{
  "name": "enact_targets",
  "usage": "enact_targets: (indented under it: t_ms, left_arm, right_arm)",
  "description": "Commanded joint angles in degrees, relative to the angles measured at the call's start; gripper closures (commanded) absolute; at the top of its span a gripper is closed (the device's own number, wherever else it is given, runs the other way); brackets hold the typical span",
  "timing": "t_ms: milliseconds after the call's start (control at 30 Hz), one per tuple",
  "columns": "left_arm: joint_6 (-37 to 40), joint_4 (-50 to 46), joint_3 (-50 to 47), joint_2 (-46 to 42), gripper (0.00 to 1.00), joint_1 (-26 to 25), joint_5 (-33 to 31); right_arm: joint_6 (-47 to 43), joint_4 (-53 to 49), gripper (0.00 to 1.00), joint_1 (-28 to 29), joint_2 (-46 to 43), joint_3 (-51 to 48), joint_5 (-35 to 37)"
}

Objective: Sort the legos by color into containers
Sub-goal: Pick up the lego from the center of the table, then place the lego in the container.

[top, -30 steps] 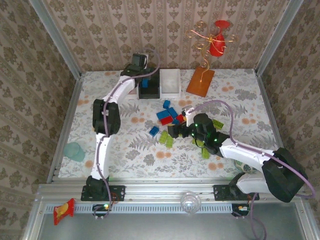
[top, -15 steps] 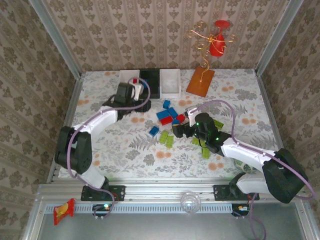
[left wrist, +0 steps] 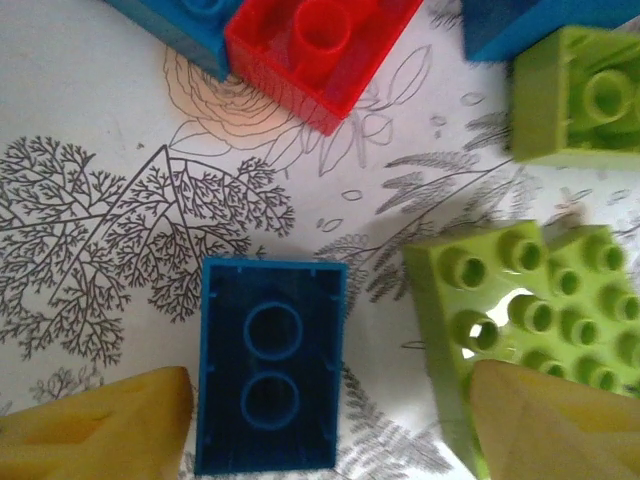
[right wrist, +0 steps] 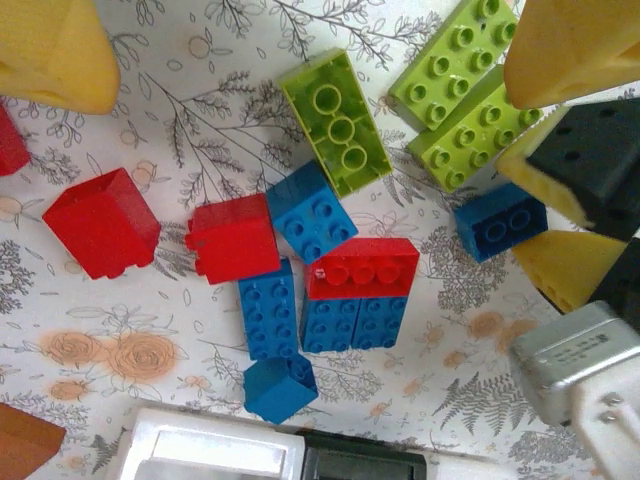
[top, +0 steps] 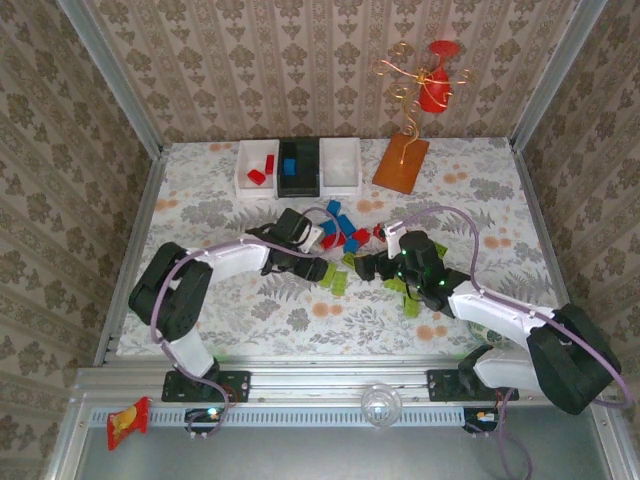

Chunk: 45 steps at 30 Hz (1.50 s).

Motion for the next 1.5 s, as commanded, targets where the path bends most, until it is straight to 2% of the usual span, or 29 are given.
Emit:
enact_targets:
  t_ms: [0,300,533,700,1033,1200,1333,1467]
  left_arm:
    - [2.4,-2.7,2.7,2.2,0.32,-0.1,-2.5]
    - [1.7,-2.1,4.3,5.4,0.56,0.0,-3.7]
    - [-3.0,6.1,5.1,-0.7,0.72,3.5,-5.8]
    - [-6.8,13.5,9.3,-1.9,0.74,9.3,-2.0]
    - [-6.8,13.2,30.6,12.8,0.73,14.8,-4.3]
    - [-6.7,10.2,44.1,23.3,0.71,16.1,-5.2]
    - [-6.8,4.0,58.1,32.9,0.67,17.0,-4.6]
    - [-5.6,-1.9,69.3,39.1,0.59,17.3,-6.4]
  right_arm:
    - [1.3,0.4,0.00,-0.1,-2.2,-0.7,-0.4]
    - [1.2,-0.1,0.00,-0.1,-1.4,0.0,-0.6]
    - [2.6,1.8,0.00,0.0,1.2,1.1,-1.4]
    - [3.9,5.3,0.00,0.5,2.6,1.2,-3.0]
    - [4.7,6.8,0.00,2.7,4.8,2.9,-2.8]
    - [5.0,6.6,0.00,2.9,4.0,2.6,-2.3]
    - [5.2,6.0,0.00,3.1,3.2,2.3,-2.0]
    - [5.4,5.2,0.00,3.3,1.8,1.7,-1.5]
